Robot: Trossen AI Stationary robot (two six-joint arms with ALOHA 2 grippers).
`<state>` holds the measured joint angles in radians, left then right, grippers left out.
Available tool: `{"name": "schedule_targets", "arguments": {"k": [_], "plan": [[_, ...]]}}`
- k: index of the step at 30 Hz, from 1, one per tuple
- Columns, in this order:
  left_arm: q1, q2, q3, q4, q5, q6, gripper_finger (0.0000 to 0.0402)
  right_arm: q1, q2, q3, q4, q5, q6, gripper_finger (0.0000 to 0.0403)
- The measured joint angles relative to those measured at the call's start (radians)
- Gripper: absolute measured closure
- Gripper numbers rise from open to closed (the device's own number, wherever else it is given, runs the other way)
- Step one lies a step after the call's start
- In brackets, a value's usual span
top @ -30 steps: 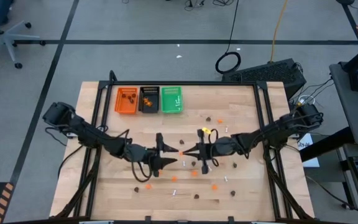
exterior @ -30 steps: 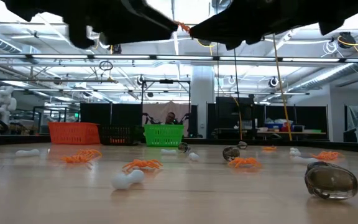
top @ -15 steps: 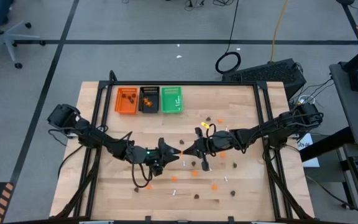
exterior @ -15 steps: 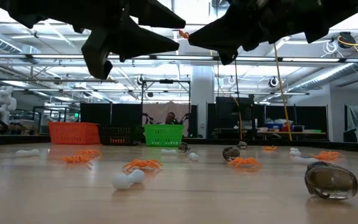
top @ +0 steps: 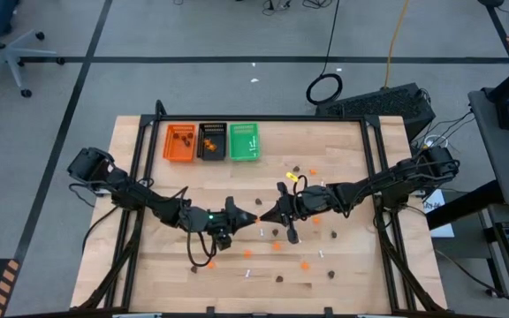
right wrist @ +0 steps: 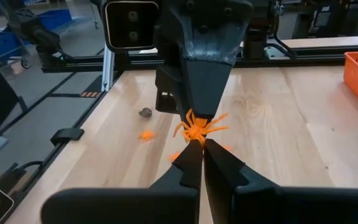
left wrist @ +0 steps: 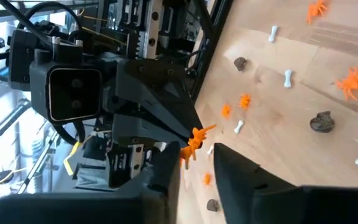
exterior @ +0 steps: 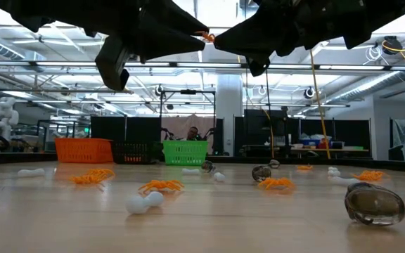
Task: Sort Halloween decoration
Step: Put the orange spider toy into the black bin
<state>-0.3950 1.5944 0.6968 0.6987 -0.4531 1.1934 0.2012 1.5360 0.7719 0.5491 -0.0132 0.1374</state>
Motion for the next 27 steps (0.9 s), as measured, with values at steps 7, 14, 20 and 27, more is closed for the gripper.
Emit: {"name": "schedule_targets", "arguments": {"k": [7, 14, 20, 27], "plan": [[0.002, 0.0, 0.0, 0.001, 0.022, -0.001, 0.0359, 0.0, 0.0, 0.0, 0.0, -0.004, 0.019, 0.0403], [0.002, 0.0, 0.0, 0.002, 0.051, -0.007, 0.0397, 0.001, 0.0, 0.0, 0.001, -0.004, 0.02, 0.0403], [0.002, 0.0, 0.0, 0.001, 0.052, -0.037, 0.0399, 0.001, 0.0, 0.0, 0.001, 0.014, 0.023, 0.039], [0.003, 0.0, 0.0, 0.0, 0.052, -0.165, 0.0401, 0.0, -0.001, 0.001, -0.068, 0.096, -0.01, 0.0326]]}}
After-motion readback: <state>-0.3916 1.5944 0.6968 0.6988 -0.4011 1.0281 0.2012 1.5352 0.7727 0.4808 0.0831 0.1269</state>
